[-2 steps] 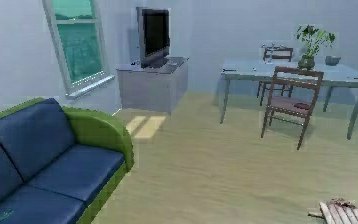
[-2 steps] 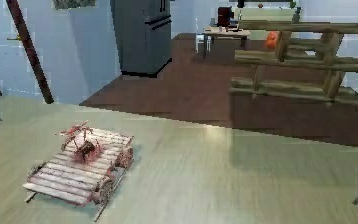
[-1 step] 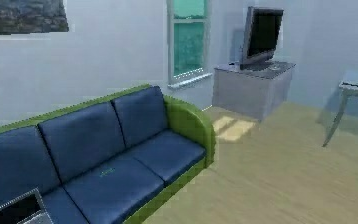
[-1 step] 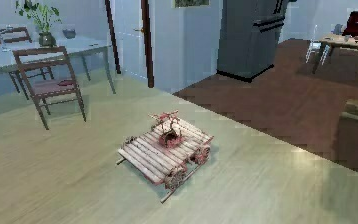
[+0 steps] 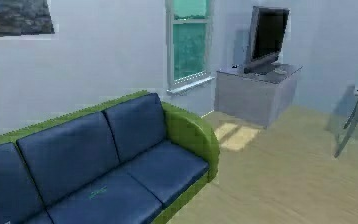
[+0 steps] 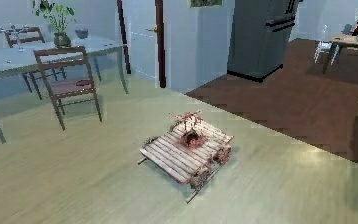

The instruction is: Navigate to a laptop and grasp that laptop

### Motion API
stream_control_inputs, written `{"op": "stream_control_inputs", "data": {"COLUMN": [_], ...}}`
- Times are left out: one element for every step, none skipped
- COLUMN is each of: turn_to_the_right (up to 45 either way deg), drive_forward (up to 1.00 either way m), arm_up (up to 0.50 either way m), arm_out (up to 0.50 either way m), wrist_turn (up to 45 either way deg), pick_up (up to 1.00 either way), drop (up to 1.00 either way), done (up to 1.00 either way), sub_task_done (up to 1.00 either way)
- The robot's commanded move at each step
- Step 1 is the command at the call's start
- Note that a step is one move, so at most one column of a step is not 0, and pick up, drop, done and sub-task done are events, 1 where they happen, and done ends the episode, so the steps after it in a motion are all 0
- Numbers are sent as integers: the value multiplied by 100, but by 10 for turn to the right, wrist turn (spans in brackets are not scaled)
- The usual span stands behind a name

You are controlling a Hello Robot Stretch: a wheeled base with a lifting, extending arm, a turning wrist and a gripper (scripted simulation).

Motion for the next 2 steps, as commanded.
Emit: {"op": "stream_control_inputs", "data": {"turn_to_the_right": [-450, -450], "drive_forward": [0, 0], "arm_up": [0, 0], "arm_out": [0, 0], "wrist_turn": [0, 0], "pick_up": [0, 0], "drop": [0, 0], "done": [0, 0], "sub_task_done": [0, 0]}}
